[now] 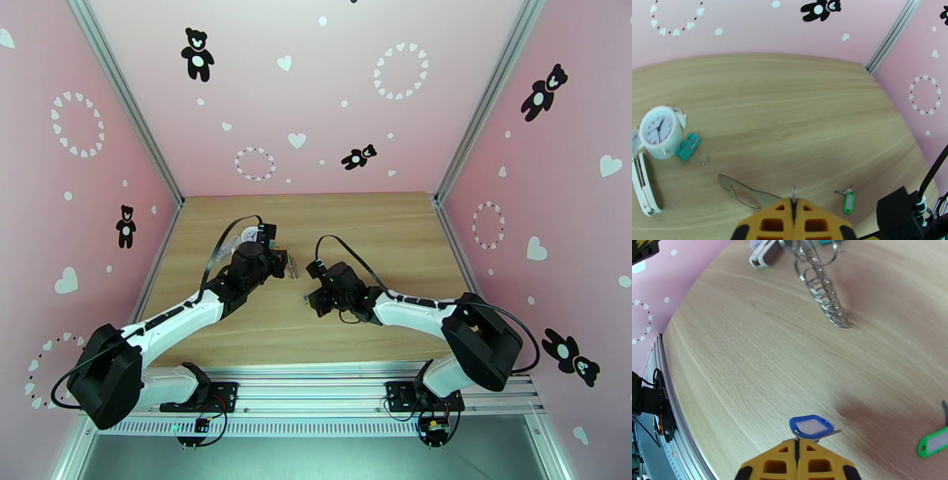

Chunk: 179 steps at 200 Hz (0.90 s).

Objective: Remove the keys from the keyring

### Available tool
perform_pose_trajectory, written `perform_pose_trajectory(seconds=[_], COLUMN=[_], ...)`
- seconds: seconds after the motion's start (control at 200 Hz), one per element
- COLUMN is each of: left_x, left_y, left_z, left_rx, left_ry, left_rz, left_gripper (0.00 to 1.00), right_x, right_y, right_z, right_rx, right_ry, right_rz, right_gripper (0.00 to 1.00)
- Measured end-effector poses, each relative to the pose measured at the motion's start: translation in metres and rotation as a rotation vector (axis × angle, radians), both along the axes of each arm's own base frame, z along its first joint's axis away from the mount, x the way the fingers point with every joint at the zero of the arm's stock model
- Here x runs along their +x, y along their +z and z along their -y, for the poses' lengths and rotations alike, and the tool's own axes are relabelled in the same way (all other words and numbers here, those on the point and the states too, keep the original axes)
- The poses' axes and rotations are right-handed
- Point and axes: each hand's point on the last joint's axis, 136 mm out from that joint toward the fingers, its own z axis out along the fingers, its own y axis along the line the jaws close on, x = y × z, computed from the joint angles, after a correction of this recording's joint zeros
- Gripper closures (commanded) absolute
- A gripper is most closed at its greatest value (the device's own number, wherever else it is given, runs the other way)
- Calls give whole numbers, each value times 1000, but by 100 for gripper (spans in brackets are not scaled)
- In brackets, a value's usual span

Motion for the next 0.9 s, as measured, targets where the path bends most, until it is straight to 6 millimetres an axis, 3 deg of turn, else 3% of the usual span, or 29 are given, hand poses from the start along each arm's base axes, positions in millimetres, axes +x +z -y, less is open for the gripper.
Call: perform_pose_trajectory(seconds=[0.21,0.641,0.801,0.896], left_x=[-8,-50,-58,-69], left_y=[-15,-31,-40,-66], left_z=[-11,-68,-83,-96], left_rx=[-31,-90,-130,-97], left_ry=[48,251,347,403], left_rz=[-23,-101,-149,-227], left_gripper=[100,99,98,96], right_x=[-5,-5,-1,4], right_y=[-14,-13,10,32], right_z=[-4,-7,-3,2], right_rx=[-22,-25,1,20], right_ry=[-3,-18,-44,-73], right_rz=[-25,-14,40,92], right_gripper=[89,67,58,50])
